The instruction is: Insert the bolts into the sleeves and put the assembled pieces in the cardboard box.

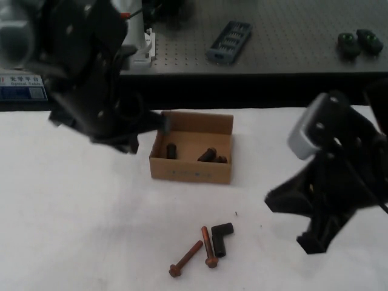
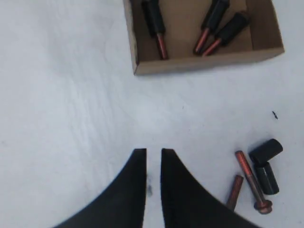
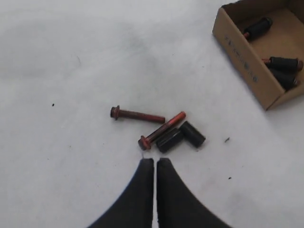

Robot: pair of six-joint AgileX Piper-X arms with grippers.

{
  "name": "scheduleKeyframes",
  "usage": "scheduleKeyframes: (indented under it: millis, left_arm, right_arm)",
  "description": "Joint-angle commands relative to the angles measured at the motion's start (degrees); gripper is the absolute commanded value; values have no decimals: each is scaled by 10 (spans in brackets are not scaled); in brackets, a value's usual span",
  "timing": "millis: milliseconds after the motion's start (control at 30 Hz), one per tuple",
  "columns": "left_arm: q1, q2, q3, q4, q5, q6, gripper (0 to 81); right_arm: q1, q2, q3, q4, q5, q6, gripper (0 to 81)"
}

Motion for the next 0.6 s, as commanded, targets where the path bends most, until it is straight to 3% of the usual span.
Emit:
scheduleKeyframes:
  millis: [0, 133, 267, 567]
  left_arm:
    - [-2, -89, 115, -56, 0, -13, 83]
    - [-1, -179, 209, -77, -1, -13, 83]
    - [-1, -270, 282, -79, -2, -13, 83]
    - [-1, -487, 419, -75, -10, 23, 83]
  right_arm:
    - [-2, 61, -62, 32, -4, -83, 95]
    - [8, 130, -110, 28, -4, -102, 181]
    - [36, 190, -150, 30, 4, -173, 185]
    - [108, 324, -213, 43, 92, -298, 185]
